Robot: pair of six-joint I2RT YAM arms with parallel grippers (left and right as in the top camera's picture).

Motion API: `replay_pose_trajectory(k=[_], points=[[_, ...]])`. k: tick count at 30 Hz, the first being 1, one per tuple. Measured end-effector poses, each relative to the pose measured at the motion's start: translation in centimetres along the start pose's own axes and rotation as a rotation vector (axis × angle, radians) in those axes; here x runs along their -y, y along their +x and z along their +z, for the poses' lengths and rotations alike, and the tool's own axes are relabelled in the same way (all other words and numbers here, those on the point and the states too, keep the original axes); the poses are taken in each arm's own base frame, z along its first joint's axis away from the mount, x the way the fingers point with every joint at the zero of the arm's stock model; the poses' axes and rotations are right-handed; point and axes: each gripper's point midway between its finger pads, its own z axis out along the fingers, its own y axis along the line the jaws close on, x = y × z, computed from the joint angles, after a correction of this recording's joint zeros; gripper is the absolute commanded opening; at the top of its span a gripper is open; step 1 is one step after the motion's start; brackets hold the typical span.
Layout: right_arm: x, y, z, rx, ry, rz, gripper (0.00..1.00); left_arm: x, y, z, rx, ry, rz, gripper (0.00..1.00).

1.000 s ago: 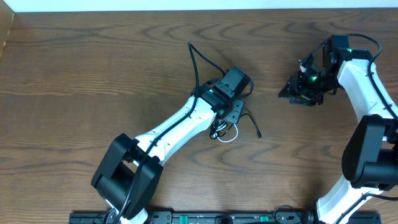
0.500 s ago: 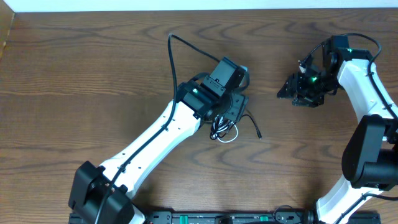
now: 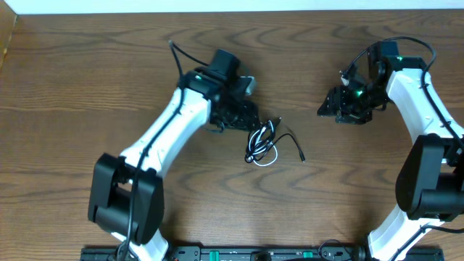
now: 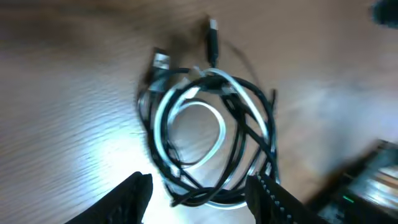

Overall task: Untangle cables
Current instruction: 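Regrasp the cable bundle on the table with the left gripper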

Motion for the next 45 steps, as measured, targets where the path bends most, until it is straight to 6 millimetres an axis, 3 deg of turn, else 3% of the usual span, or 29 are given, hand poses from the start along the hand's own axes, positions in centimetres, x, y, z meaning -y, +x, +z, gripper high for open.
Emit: replay_pose_trajectory(k=[5, 13, 20, 24, 29, 33, 37, 41, 45], points=[[-0.3, 0.1, 0.2, -0.005, 0.002, -0.01, 0.6, 0.9, 0.6, 1.7, -0.079, 0.181, -0.016, 0.53], [-0.5, 0.0, 0.3, 0.001, 0.0, -0.017, 0.61, 3.0, 2.7, 7.9, -0.223, 0.286, 0.009, 0.52], [-0.5, 0.0, 0.3, 0.0, -0.001, -0.017, 0.61, 1.2, 0.7, 8.7, -0.145, 0.165, -0.049, 0.49], [-0.5, 0.0, 0.3, -0.001, -0.001, -0.017, 0.61, -0.5, 0.6, 9.3, -0.125, 0.03, -0.062, 0.49], [-0.5, 0.0, 0.3, -0.001, -0.001, -0.017, 0.61, -1.0, 1.0, 10.2, -0.11, -0.108, -0.023, 0.49], [-0.5, 0.0, 0.3, -0.001, -0.001, -0.018, 0.61, -2.0, 0.7, 10.4, -0.074, -0.237, 0.01, 0.49], [-0.7, 0.0, 0.3, -0.002, -0.007, -0.02, 0.61, -3.8, -1.0, 10.0, 0.009, -0.367, 0.022, 0.49], [-1.5, 0.1, 0.7, -0.003, -0.012, -0.046, 0.61, -5.8, -2.5, 8.2, 0.066, -0.501, 0.02, 0.49], [-2.9, 0.1, 1.4, -0.001, -0.02, -0.094, 0.61, -5.2, -5.2, 6.1, 0.16, -0.548, 0.036, 0.47]])
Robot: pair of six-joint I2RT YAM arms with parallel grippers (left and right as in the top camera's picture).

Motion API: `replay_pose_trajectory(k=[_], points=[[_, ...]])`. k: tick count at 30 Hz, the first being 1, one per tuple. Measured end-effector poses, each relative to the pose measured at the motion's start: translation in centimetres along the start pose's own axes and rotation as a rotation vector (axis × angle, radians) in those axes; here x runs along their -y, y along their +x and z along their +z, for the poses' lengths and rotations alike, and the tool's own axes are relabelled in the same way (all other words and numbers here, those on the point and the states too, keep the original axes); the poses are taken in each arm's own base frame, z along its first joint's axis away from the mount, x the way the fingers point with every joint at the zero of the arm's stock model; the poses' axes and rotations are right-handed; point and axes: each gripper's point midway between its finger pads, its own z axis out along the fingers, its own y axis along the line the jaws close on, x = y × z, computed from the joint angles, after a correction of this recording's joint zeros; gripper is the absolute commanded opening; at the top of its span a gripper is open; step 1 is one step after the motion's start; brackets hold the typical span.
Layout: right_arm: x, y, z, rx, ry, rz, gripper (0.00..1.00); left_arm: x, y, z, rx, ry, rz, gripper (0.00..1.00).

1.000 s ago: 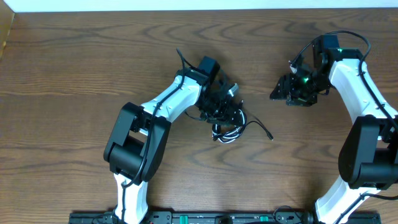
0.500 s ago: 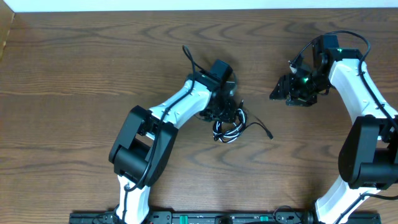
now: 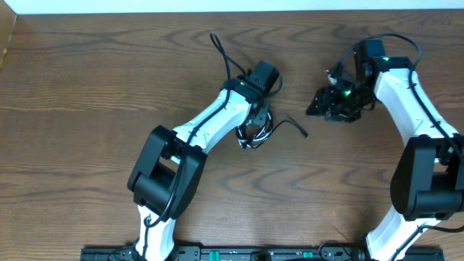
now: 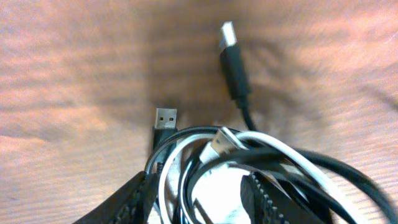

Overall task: Untangle cables
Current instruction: 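Regrasp the cable bundle on the table with the left gripper, then move the right gripper in and grasp the bundle beside the left gripper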

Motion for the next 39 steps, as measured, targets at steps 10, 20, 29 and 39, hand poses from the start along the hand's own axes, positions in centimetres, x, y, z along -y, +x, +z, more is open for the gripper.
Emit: replay_pose_trajectory(k=[10, 20, 29, 39], points=[[-3.7, -0.5, 1.8, 0.025, -0.023, -0.121, 0.56, 0.3, 0.7, -2.9, -0.066, 0.121, -0.037, 0.44], [-7.8, -1.0, 3.8, 0.075, -0.019, -0.221, 0.51, -4.5, 3.8, -0.1, -0.244, 0.238, -0.359, 0.4], [-8.1, -0.5, 4.2, 0.064, 0.003, -0.22, 0.46, -1.5, 4.4, 1.5, -0.243, 0.436, -0.291, 0.33], [-8.0, 0.8, 4.6, 0.017, 0.026, -0.211, 0.35, -0.8, 4.7, 2.4, -0.237, 0.481, -0.246, 0.2]])
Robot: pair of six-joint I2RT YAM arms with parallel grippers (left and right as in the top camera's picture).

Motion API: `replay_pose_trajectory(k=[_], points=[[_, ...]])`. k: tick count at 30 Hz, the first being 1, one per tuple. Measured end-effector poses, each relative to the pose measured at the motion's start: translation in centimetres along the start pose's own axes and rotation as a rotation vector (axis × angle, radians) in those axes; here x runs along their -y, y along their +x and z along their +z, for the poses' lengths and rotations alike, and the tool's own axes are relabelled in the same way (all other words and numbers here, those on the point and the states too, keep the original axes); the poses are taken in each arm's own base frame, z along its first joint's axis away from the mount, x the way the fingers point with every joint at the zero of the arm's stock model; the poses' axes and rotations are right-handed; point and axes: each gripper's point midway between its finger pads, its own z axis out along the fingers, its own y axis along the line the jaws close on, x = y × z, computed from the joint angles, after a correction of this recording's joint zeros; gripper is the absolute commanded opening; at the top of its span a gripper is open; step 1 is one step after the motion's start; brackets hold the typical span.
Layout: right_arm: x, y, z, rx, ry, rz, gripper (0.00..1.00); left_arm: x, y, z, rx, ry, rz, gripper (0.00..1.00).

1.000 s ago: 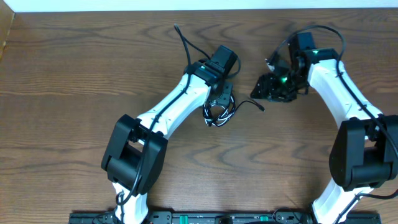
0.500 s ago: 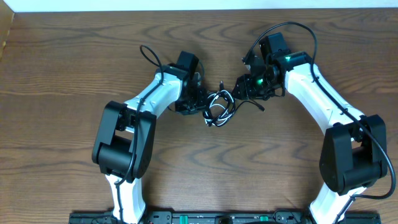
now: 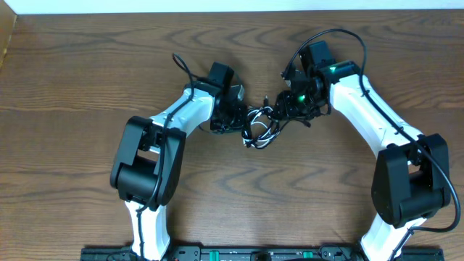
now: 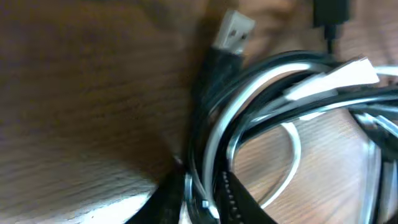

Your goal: Untangle cables

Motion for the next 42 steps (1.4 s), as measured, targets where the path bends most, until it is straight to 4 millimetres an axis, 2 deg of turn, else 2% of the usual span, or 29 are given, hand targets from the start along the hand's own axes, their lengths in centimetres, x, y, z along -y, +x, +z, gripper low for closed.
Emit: replay_pose_trajectory(k=[2, 9, 11, 13, 18, 27, 34, 37, 38, 39, 40, 42], points=[[0.0, 0.3, 0.1, -0.009, 0.016, 0.008, 0.3, 0.3, 0.2, 0.2, -0.012, 0.024, -0.002, 0.19], [0.0, 1.4, 0.8, -0.036, 0.108, 0.047, 0.27, 0.8, 0.5, 0.5, -0.026, 0.043, -0.001, 0.13], [0.0, 1.5, 1.0, -0.032, 0.133, 0.053, 0.19, 0.8, 0.5, 0.5, -0.027, 0.045, -0.002, 0.12], [0.3, 1.6, 1.2, -0.028, 0.165, 0.071, 0.18, 0.8, 0.6, 0.5, -0.028, 0.044, -0.002, 0.12], [1.1, 2.6, 2.1, -0.041, 0.2, 0.105, 0.01, 1.0, 0.6, 0.6, -0.029, 0.045, -0.007, 0.12], [2.4, 3.3, 2.8, -0.044, 0.235, 0.15, 0.01, 1.0, 0.6, 0.6, -0.029, 0.045, -0.013, 0.1], [0.9, 1.0, 3.0, 0.021, 0.106, -0.008, 0.01, 0.9, 0.7, 0.1, -0.022, 0.03, -0.003, 0.1], [-0.3, 1.0, 3.1, 0.013, 0.041, -0.09, 0.01, 0.6, 0.9, -1.4, 0.007, -0.017, 0.004, 0.11], [-0.7, 1.2, 3.1, 0.003, 0.021, -0.126, 0.01, 0.7, 0.8, -2.5, 0.035, -0.039, 0.014, 0.11], [-0.8, 1.3, 3.1, -0.003, 0.01, -0.147, 0.01, 1.0, 0.6, -3.5, 0.061, -0.049, 0.025, 0.17], [-1.1, 1.6, 3.0, -0.014, -0.004, -0.187, 0.01, 1.7, -0.1, -5.3, 0.121, -0.057, 0.048, 0.25], [-1.6, 1.7, 2.7, -0.013, -0.025, -0.254, 0.01, 2.9, -0.7, -8.1, 0.203, -0.056, 0.091, 0.34]])
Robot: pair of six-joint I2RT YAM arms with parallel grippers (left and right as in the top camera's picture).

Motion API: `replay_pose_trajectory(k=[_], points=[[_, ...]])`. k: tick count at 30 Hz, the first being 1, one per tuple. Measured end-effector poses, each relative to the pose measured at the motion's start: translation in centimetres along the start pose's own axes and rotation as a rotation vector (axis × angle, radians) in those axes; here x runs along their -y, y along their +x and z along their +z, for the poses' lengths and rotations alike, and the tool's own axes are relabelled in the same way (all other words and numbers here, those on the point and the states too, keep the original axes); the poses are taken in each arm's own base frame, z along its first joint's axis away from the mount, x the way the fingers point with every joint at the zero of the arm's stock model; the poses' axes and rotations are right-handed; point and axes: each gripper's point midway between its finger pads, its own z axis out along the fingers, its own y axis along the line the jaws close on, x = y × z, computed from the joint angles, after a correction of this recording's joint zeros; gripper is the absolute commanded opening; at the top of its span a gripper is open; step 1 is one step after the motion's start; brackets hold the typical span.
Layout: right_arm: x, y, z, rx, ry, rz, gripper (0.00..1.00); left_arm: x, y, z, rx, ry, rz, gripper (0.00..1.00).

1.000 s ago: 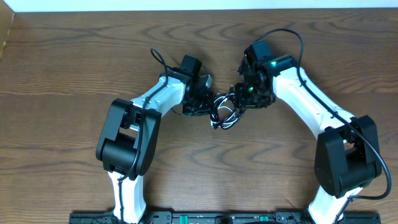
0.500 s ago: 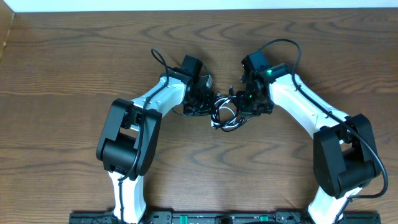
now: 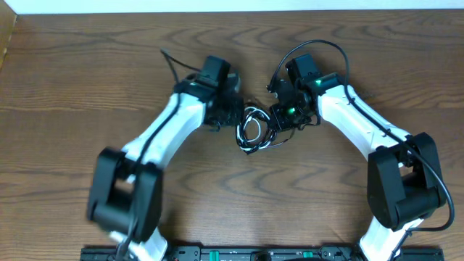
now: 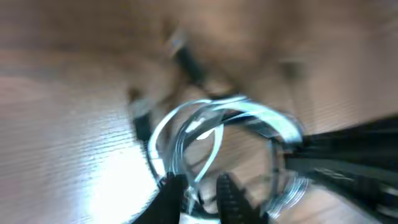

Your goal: Untangle cables

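A tangle of black and white cables (image 3: 253,133) lies on the table between my two arms. The left gripper (image 3: 233,118) is at the tangle's left edge. In the left wrist view, which is blurred, its fingers (image 4: 171,191) stand close together on strands at the near side of the looped cables (image 4: 205,121), and a black plug (image 4: 186,59) trails off at the far side. My right gripper (image 3: 278,119) is at the tangle's right edge. It shows in the wrist view as dark right fingers (image 4: 339,163) against the loop; how far they are closed cannot be made out.
The brown wooden table (image 3: 72,181) stretches all round the tangle. Both arms reach in from the front edge, their own black leads arching over the wrists. A pale wall edge runs along the back.
The tangle and both grippers sit slightly lower and further left in the overhead view. In the left wrist view the whole loop now shows, where only a close bunch of strands did.
My left gripper hung open over the tangle while the right gripper stayed far off to the right. Then the left was down at the tangle. Later it was shut on strands with the right gripper at the other side, and both are still there.
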Motion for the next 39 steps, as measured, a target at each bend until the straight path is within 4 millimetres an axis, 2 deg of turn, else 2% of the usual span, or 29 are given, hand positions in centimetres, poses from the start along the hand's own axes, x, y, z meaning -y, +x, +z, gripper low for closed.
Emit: replay_pose_trajectory(k=[4, 7, 9, 13, 16, 23, 26, 31, 34, 39], points=[[-1.5, -0.4, -1.5, 0.036, -0.044, -0.113, 0.01, 1.9, -1.5, -4.7, 0.129, 0.019, 0.068, 0.44], [-3.1, -0.2, -3.0, 0.056, -0.091, -0.196, 0.01, 2.1, -1.2, -5.8, 0.14, 0.015, 0.116, 0.53], [-3.9, 0.0, -3.6, 0.059, -0.125, -0.244, 0.01, 1.9, -0.7, -5.6, 0.118, 0.007, 0.138, 0.61], [-5.1, 1.1, -3.9, 0.031, -0.194, -0.325, 0.01, 1.6, 0.1, -4.8, 0.07, 0.005, 0.171, 0.67], [-5.5, 2.0, -4.0, 0.008, -0.225, -0.368, 0.01, 1.2, 0.7, -3.9, 0.028, 0.003, 0.182, 0.68], [-5.6, 3.3, -3.8, -0.018, -0.254, -0.451, 0.01, 0.9, 3.5, -1.5, -0.125, 0.063, 0.256, 0.69], [-4.8, 4.0, -2.9, -0.021, -0.257, -0.452, 0.01, 0.8, 4.2, -1.1, -0.159, 0.076, 0.289, 0.69], [-2.2, 6.2, -1.4, -0.043, -0.255, -0.39, 0.01, 1.1, 4.7, -1.1, -0.176, 0.093, 0.324, 0.69], [-1.3, 7.2, -1.2, -0.06, -0.256, -0.351, 0.01, 1.2, 4.8, -1.1, -0.181, 0.099, 0.344, 0.69], [-0.7, 7.7, -1.2, -0.066, -0.256, -0.326, 0.01, 1.6, 5.9, -0.7, -0.205, 0.139, 0.399, 0.7]])
